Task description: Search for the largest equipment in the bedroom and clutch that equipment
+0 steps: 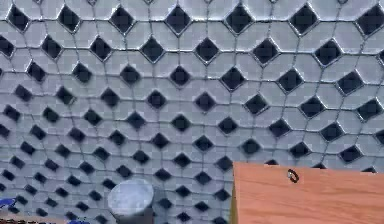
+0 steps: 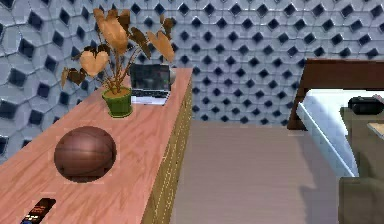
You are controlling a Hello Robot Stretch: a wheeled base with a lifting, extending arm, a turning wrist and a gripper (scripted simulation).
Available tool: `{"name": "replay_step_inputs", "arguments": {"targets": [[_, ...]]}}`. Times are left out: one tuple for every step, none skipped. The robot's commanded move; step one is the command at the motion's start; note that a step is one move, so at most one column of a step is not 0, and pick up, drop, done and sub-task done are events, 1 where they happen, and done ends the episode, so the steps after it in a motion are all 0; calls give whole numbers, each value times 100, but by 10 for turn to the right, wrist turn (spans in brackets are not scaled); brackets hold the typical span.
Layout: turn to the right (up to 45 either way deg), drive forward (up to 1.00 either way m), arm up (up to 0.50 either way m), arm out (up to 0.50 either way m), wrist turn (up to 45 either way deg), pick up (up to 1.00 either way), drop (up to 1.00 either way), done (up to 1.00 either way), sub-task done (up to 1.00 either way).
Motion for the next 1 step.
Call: {"name": "replay_step_inputs", "arguments": {"targets": [[-240, 0, 0, 0, 0, 0, 0, 0, 0]]}}
